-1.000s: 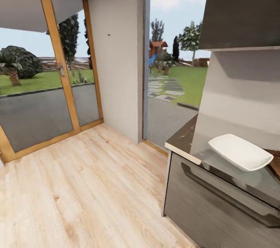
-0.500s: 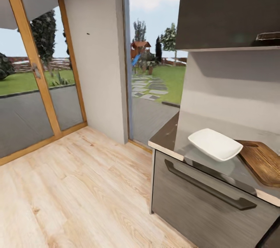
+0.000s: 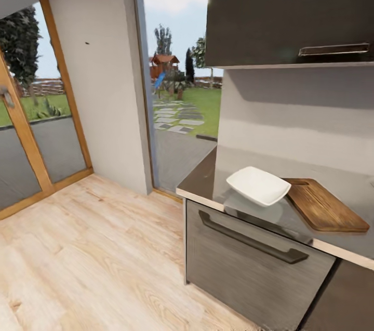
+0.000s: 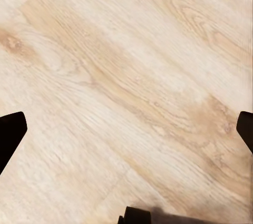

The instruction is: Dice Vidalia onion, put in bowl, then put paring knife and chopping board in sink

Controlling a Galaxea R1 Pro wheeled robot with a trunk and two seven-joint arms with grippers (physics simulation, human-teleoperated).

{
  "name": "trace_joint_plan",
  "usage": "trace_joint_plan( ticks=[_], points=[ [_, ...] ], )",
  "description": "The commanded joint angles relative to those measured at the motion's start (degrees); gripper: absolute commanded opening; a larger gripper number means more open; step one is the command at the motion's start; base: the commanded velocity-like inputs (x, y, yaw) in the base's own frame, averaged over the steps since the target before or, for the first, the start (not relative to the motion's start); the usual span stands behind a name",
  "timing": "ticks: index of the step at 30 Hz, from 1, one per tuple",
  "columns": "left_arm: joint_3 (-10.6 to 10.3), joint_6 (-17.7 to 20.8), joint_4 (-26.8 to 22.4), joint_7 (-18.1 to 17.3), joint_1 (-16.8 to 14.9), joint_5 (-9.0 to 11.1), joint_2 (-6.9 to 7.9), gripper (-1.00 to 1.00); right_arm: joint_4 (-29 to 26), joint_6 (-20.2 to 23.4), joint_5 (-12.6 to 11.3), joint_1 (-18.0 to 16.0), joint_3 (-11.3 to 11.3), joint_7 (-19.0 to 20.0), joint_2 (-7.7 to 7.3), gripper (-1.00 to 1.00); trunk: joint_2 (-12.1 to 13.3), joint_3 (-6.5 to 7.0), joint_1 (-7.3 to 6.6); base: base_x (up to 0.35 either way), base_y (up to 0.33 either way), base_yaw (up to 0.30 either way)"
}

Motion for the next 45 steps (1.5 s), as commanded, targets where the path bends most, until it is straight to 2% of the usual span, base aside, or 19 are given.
trace_joint_plan(
  ticks=[1,45],
  points=[
    [0.1,-0.1,0.0,0.0,0.0,0.0,-0.01,1.00,0.0,-0.1,-0.2,0.0,-0.1,0.1,0.04,1.00,0.0,-0.04,0.00,0.000,0.000,-0.275],
    [0.1,-0.1,0.0,0.0,0.0,0.0,-0.01,1.00,0.0,-0.2,-0.2,0.0,-0.1,0.1,0.04,1.00,0.0,-1.36,0.00,0.000,0.000,-0.275]
  ],
)
